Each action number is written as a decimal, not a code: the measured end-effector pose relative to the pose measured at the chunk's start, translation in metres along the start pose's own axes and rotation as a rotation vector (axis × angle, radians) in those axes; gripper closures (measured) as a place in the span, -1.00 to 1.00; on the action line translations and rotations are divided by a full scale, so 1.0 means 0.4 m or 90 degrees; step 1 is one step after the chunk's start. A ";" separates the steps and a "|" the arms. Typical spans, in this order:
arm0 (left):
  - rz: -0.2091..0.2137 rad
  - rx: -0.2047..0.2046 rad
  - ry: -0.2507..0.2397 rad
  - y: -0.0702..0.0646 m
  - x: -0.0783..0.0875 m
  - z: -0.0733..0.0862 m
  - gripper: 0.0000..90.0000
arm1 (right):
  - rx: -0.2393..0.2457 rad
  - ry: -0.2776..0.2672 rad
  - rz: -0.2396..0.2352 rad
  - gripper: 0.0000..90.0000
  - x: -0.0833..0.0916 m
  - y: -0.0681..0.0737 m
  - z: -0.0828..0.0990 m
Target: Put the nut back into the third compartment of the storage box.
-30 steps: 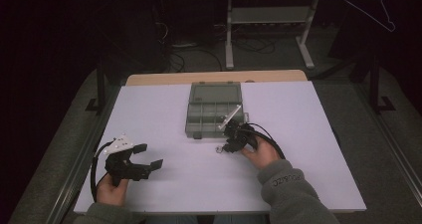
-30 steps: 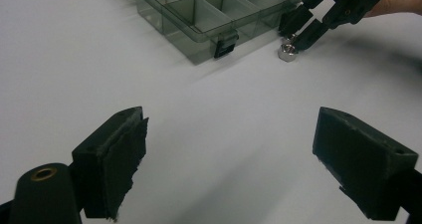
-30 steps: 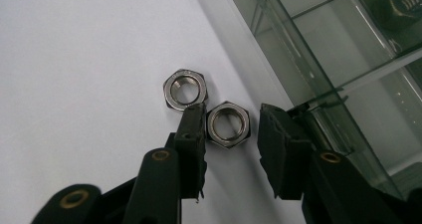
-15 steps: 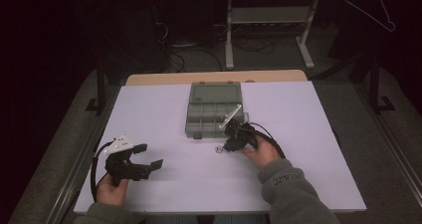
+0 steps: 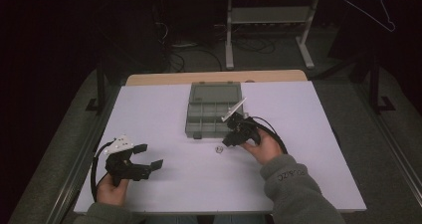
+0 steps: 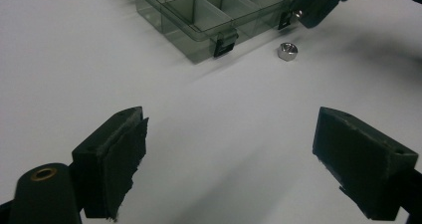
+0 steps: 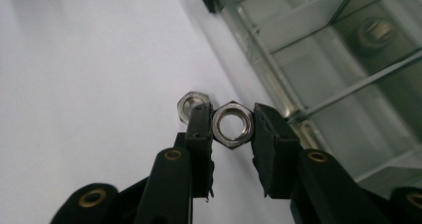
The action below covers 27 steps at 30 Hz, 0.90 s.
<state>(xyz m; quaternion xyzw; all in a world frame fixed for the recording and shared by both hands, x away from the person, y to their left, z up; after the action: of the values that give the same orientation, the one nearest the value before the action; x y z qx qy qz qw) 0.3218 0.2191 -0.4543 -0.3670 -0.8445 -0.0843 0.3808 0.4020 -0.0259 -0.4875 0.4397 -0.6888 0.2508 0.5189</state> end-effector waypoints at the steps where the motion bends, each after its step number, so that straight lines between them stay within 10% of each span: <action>1: 0.000 0.000 0.000 0.000 0.000 0.000 -0.71 | -0.001 -0.005 0.001 0.54 0.006 -0.004 -0.005; 27: 0.000 -0.001 0.001 0.002 0.000 0.000 -0.71 | -0.061 -0.034 0.012 0.54 0.107 -0.153 -0.138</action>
<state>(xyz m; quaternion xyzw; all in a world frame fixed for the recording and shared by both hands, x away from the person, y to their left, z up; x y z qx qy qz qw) 0.3227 0.2196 -0.4544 -0.3669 -0.8443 -0.0852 0.3811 0.4791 -0.0260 -0.4357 0.4143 -0.7178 0.2106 0.5185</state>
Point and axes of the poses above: each handheld gripper's, and its own axes: x roughly backward along the jaws, z roughly out of its underside, y roughly to its left, the point moved 10 cm from there along -x, roughly forward along the jaws, and after that the axes turned 11 degrees about y, right-handed, at the moved point
